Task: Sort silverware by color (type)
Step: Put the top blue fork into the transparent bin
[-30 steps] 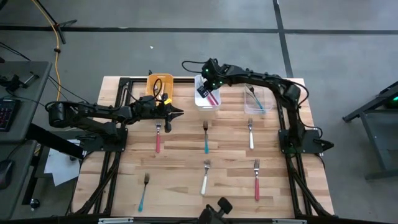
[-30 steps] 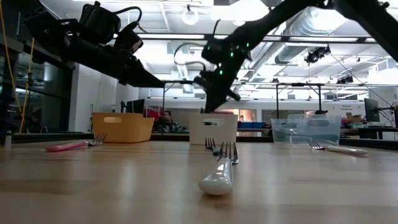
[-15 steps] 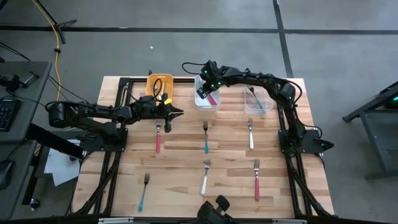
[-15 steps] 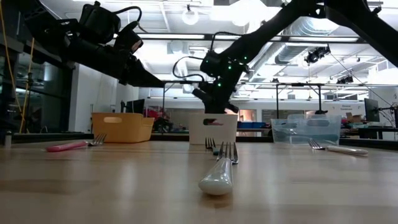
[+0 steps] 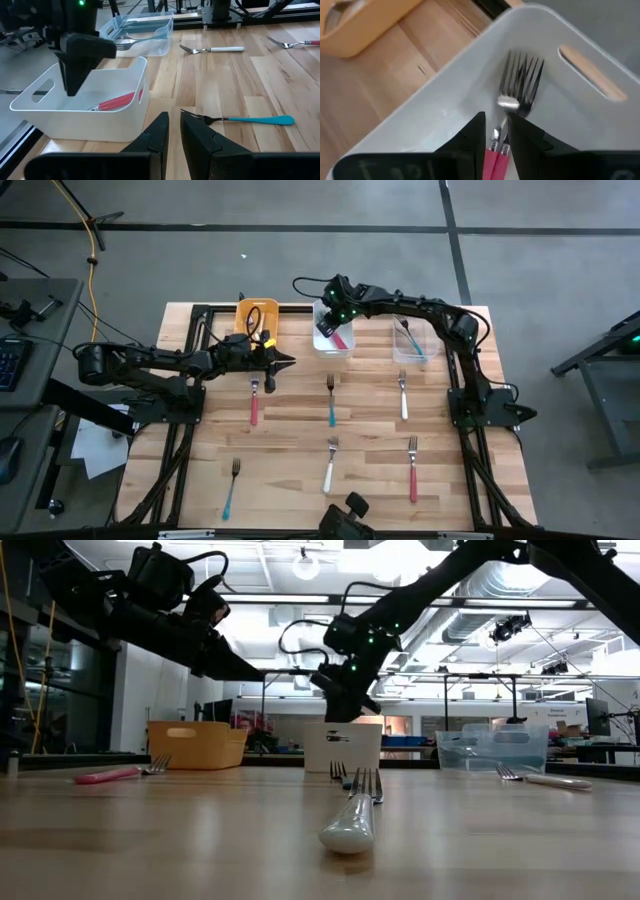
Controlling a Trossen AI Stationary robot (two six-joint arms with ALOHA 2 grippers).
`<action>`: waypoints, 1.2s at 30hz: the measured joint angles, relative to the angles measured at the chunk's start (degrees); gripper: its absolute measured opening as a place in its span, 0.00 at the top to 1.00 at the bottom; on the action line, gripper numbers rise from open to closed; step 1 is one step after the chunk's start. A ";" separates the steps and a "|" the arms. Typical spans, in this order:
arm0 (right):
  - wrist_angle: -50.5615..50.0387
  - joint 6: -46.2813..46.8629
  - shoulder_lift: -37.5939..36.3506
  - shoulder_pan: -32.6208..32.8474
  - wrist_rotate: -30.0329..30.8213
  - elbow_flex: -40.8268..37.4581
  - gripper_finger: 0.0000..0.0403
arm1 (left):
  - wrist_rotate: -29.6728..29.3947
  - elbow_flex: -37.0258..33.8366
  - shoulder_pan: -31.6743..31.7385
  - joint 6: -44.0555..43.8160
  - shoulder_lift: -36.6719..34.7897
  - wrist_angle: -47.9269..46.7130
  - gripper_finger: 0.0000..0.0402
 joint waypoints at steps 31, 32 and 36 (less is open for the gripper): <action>39.59 -5.02 -4.28 10.16 7.81 -16.73 1.00 | 0.13 0.00 0.00 1.52 0.00 -0.51 0.90; 43.56 -4.58 -5.36 10.80 7.87 -19.90 1.00 | 0.12 0.00 0.00 1.53 0.00 -0.51 0.90; 52.89 -3.35 -12.53 14.60 10.79 -30.93 1.00 | 0.11 0.00 0.02 1.57 0.00 -0.48 0.90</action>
